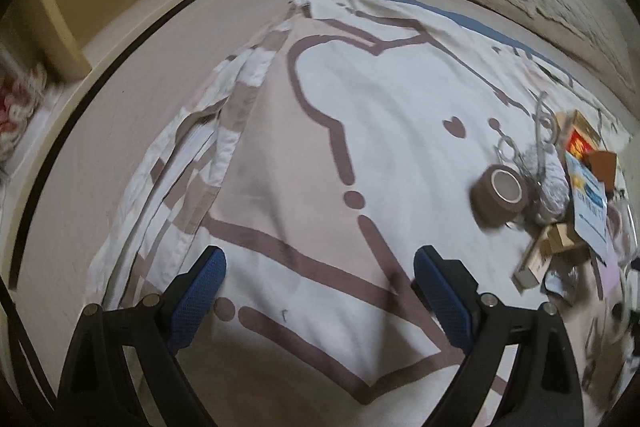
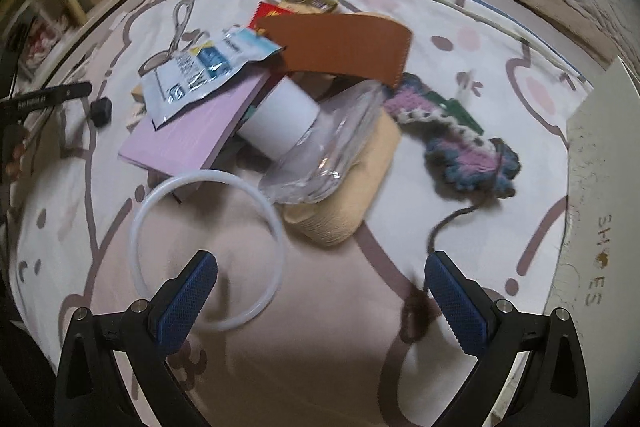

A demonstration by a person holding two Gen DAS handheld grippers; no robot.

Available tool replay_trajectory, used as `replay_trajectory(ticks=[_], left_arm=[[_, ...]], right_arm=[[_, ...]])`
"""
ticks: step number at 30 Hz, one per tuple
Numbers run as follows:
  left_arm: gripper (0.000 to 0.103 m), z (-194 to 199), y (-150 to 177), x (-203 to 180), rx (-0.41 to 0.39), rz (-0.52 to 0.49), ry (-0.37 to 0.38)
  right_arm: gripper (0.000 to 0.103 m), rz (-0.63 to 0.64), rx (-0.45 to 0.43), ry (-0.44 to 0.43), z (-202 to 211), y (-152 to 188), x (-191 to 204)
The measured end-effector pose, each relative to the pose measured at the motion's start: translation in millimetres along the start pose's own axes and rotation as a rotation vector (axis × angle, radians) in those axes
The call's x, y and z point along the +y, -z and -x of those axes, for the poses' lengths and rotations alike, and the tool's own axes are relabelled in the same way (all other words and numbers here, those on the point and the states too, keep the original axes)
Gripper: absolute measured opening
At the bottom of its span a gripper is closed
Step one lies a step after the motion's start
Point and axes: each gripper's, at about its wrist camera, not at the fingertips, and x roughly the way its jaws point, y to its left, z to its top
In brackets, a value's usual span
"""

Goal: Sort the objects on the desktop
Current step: 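Close the left tool on the small black cube box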

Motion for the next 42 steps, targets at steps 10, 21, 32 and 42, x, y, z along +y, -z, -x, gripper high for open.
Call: replay_trajectory(ticks=[10,21,32,42], left_arm=[[0.096,-11.2,3.8,-1.9,-0.001,-0.021,-0.010],[0.096,-15.2,11.8,-19.7,-0.041,-0.136,-0.007],[0.096,-12.0,36.8,-57.4,-0.069,-0.318,0.008],[0.096,-6.0,49.5,-69.2,-0.077,-0.350,0.045]], right_arm=[[0.103,0.031,-0.031,0.029,-19.8,16.1,10.5],[0.103,0.035,-0.056,0.026,-7.0,51.1,9.7],[0.103,0.047,-0.119,0.018,13.9,101.7,9.9],[0.103,0.045,-0.154,-0.013,22.1,126.3,9.2]])
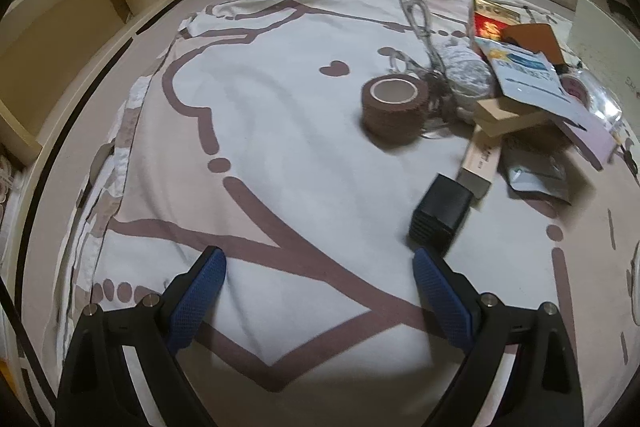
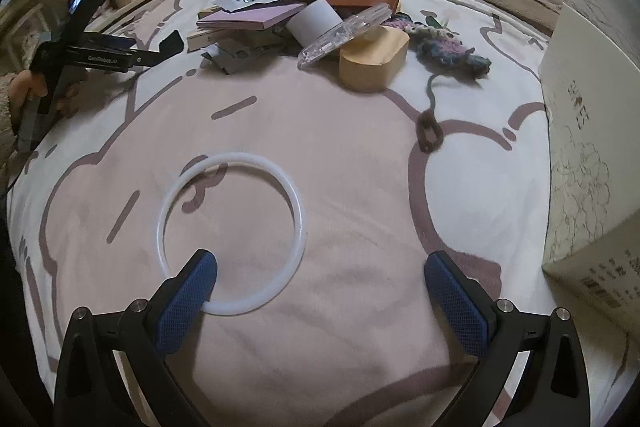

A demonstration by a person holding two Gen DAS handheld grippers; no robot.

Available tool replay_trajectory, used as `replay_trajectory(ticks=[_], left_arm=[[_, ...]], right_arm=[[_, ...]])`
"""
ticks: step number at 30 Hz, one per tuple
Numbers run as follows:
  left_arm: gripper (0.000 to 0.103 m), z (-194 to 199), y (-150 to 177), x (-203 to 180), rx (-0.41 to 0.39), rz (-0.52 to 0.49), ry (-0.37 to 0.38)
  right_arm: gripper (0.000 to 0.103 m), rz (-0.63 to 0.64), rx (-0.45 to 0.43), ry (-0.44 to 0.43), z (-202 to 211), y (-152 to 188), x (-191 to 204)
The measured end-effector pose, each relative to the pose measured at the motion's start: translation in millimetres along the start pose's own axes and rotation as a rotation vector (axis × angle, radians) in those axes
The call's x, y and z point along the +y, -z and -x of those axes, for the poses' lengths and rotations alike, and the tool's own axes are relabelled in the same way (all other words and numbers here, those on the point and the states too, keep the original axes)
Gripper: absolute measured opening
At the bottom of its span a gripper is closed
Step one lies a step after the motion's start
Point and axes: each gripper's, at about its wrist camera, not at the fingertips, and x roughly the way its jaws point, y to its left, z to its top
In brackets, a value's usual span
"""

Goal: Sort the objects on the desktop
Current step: 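Close the left tool on the small black cube box, then lower the right tool around the white plastic ring and close on it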

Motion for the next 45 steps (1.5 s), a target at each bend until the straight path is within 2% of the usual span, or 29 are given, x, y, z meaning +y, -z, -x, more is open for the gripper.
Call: replay_trajectory(ticks=[6,10,20,22,24,27,32,40,45], left_arm=[[0.096,7.3,5.2,-10.3,-0.011,-0.038,0.053],[0.093,11.0,4.3,-25.8,-0.030,-0.110,0.085],[0.067,3.9,-4.4,-44.7,-0.028,-0.158,0.156],[0.060,3.1,-6.4,-45.6,-0.025,-0.155,0.179],[0.047,4.1,-7.8,-48.6,-0.022,-0.163,0.205],[0.039,7.3,-6.4,-54.9,-0.028,-0.182,0.210],[0.036,9.7,-3.6,-58.1,-0.037,-0.189,0.212],[0.032,9.3,-1.0,-57.6,-0.048,-0.186,0.220],[0.032,9.5,0.1,-59.2,-0.052,-0.189,0.211]], right_arm=[[0.103,0.003,-0.019,-0.020,4.7,7.8,-1.9],[0.103,0.001,-0.030,-0.027,4.3,8.9,-2.8],[0.103,0.007,-0.039,-0.021,3.6,10.6,-1.6],[0.103,0.010,-0.036,-0.015,3.1,10.1,-0.9],[0.103,0.012,-0.036,-0.012,3.0,10.2,-0.5],[0.103,0.004,-0.030,-0.025,1.0,10.0,-3.0],[0.103,0.009,0.011,-0.017,-2.0,4.4,-1.0],[0.103,0.009,-0.014,-0.157,11.7,-3.7,-9.2],[0.103,0.050,0.018,-0.185,8.4,-6.3,6.9]])
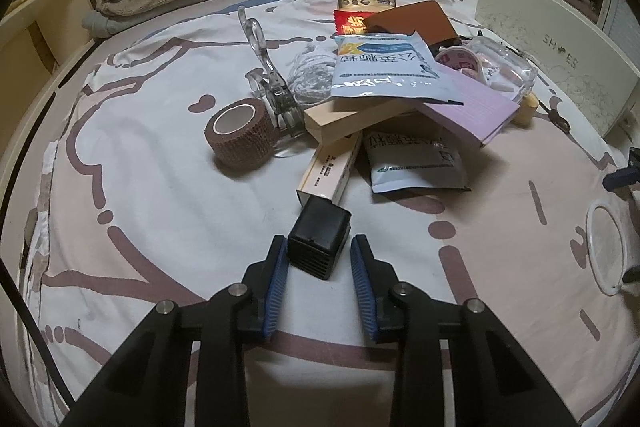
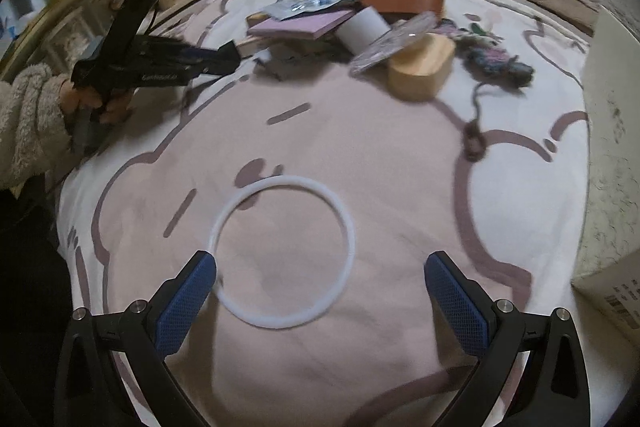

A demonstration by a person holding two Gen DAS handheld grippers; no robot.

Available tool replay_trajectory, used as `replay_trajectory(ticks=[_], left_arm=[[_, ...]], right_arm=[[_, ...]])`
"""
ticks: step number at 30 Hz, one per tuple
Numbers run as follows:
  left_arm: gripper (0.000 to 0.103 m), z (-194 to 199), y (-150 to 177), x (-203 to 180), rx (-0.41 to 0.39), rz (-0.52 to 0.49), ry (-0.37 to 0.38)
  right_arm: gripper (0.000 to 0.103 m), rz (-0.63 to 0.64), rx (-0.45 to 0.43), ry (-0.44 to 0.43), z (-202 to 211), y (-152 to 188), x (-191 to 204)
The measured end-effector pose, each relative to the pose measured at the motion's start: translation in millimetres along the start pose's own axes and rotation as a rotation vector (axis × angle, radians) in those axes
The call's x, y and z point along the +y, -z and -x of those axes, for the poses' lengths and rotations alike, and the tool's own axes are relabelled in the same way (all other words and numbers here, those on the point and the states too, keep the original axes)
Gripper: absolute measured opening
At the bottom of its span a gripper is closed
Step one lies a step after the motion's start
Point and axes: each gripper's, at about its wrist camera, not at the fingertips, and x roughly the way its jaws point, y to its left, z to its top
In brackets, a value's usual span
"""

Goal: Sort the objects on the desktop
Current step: 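Lower the right tool around the white plastic ring and close on it, then lift the ring with the right tool over the shoe box while the left tool holds the cube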

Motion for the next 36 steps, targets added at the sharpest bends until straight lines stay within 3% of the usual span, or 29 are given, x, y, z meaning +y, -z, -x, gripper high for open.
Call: replay_trajectory(ticks=[4,8,12,13,15,17,28,36], left_arm=[[0.028,2.2,0.8,-7.9,-0.008,-0.031,-0.011],[0.028,5.5,1.4,-16.3,-0.010,-0.061,0.013],[0.028,9.7,1.7,-21.7,-0.009,-0.072,0.043],[0.028,11.5,2.0,-23.8,-0.009,-0.076,0.053],[0.028,14.1,2.5,-27.3,-0.010,-0.078,0.069],[0.028,17.7,3.8,-32.7,-0.009,-0.080,0.086],[0.028,35.1,1.5,-61.5,-0.013,-0.102,0.139],[0.028,55.4,-10.0,-80.9,-0.051,-0.090,0.168]], right_arm=[[0.103,0.068,0.017,0.032,-6.9,-4.1,15.0],[0.103,0.153,0.045,0.098,-16.2,-4.1,30.6],[0.103,0.178,0.048,0.108,-16.5,-6.6,33.0],[0.101,0.183,0.053,0.110,-16.5,-7.0,33.9],[0.088,0.194,0.056,0.104,-15.1,-6.6,35.8],[0.085,0.205,0.052,0.102,-11.5,-7.9,38.4],[0.085,0.191,0.040,0.100,1.4,-3.9,35.1],[0.085,0.155,-0.048,0.128,36.4,-17.7,25.5]])
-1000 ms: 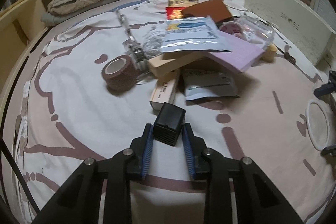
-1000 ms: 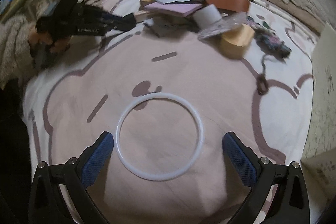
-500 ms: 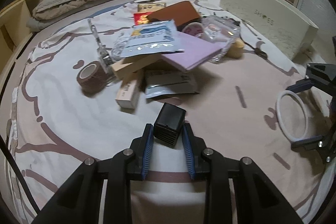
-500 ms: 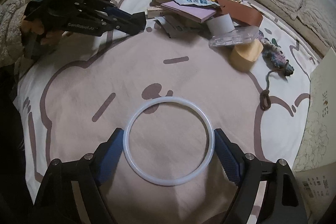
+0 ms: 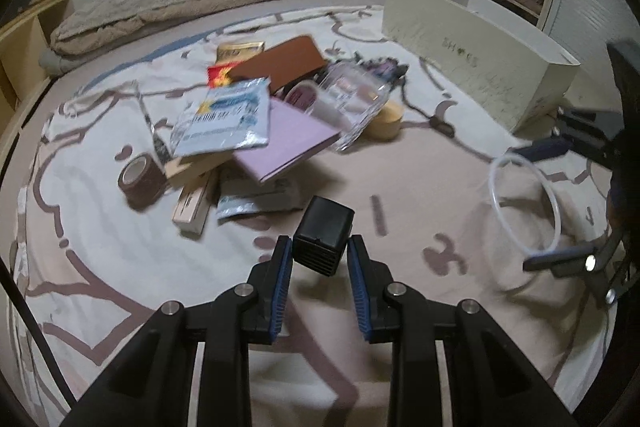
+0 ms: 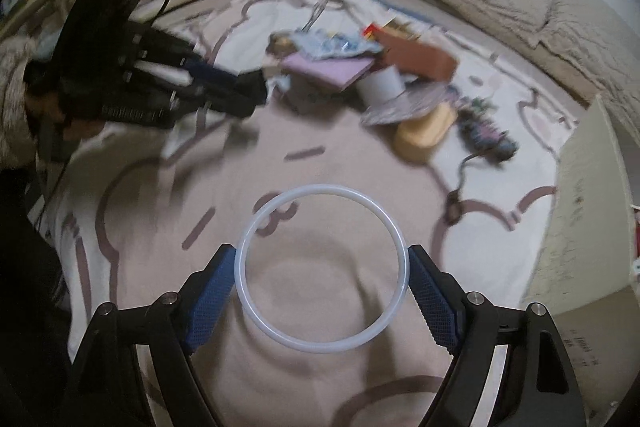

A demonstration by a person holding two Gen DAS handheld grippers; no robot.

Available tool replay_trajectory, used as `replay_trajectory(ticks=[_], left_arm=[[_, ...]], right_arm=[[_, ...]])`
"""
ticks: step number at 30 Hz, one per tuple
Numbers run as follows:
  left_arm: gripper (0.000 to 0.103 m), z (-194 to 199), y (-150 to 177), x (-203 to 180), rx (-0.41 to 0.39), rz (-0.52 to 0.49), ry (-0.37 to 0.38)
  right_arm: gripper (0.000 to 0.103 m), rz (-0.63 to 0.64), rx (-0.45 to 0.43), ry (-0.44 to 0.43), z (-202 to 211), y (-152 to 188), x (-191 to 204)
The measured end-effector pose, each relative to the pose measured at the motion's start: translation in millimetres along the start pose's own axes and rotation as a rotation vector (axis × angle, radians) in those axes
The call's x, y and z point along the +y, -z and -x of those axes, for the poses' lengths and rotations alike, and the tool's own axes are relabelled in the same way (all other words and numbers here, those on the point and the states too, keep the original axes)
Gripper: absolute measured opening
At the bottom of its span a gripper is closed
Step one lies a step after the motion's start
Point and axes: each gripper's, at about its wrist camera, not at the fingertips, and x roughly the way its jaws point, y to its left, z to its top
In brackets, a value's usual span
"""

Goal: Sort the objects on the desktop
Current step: 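Lift the ring with the right tool over the shoe box while the left tool holds the cube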

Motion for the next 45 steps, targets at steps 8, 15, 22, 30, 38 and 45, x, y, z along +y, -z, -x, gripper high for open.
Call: replay_trajectory(ticks=[8,15,22,30,38,45], left_arm=[[0.028,16.9,-24.3,-24.1,-0.056,0.005,0.030],[0.028,25.1,-48.9,-44.6,-0.103,-0.006,0.042],[0.028,27.3,-74.8,-64.1,-0.148,-0.021,0.061],[0.028,30.3,-102.9,-93.6,-0.200,-0.055,0.104],[0.028,25.9,-123.0,-117.6,-0.214,-0.065,0.133],[0.028,18.6,-139.5,-134.7,-0.226,-0.082,0.132]], right_arm=[[0.085,-0.096,-0.112,0.101,49.1,-18.4,-39.0],[0.085,-0.238,-0.160,0.200,87.6,-27.3,-93.2],[0.085,-0.371,-0.152,0.302,106.3,-15.9,-145.3],[0.085,-0.537,-0.043,0.400,94.8,12.1,-199.4],[0.085,-0.631,0.054,0.439,82.0,29.7,-236.7],[0.085,-0.646,0.125,0.459,70.0,37.7,-250.7]])
